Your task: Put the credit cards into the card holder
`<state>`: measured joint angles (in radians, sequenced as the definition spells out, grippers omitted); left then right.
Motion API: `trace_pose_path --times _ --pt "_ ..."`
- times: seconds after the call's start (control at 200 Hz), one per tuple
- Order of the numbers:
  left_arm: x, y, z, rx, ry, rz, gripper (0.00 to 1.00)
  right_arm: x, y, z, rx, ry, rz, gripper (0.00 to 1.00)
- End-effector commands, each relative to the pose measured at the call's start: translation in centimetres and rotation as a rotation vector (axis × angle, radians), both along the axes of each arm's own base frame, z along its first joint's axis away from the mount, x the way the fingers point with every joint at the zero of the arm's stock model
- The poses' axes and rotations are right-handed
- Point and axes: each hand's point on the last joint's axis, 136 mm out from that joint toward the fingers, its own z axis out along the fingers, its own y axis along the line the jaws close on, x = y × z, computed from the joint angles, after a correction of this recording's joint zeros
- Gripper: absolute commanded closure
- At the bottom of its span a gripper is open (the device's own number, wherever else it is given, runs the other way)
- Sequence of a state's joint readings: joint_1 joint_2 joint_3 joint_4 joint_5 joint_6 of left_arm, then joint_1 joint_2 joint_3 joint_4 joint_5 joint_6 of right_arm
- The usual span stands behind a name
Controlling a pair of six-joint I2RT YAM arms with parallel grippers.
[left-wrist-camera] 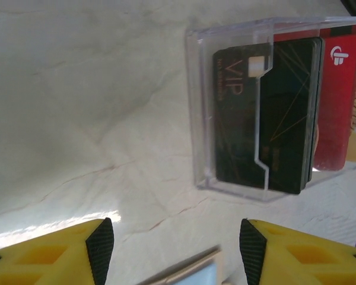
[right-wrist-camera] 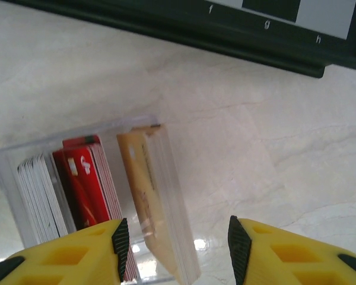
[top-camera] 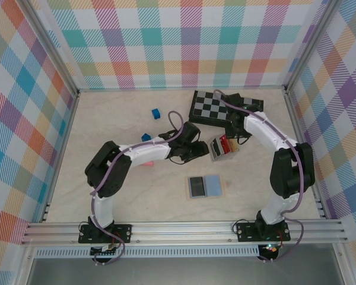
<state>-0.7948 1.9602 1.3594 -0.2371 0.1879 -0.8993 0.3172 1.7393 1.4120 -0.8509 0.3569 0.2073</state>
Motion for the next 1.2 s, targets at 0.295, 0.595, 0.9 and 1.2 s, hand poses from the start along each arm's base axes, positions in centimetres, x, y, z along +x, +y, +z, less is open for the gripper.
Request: trace_pose_path --times 0.295,0.595,0.9,1.2 --pt "3.2 -3.6 -0.9 -0.056 0.042 -0.016 0.39 -0.3 0.1 -1.4 0.008 0.070 0.030 0.47" --pt "3.1 -2.8 -4.6 0.042 0.118 0.015 0.44 -0.4 -0.1 -1.5 0.000 0.074 0.029 0.46" --pt "1.5 1.6 -5.8 0.183 0.125 0.037 0.57 -1.4 1.2 -1.3 0.080 0.085 0.076 0.45" --pt "1.3 4.0 -4.4 0.201 0.099 0.044 0.58 -2.0 4.1 -0.5 0.186 0.090 0.154 0.42"
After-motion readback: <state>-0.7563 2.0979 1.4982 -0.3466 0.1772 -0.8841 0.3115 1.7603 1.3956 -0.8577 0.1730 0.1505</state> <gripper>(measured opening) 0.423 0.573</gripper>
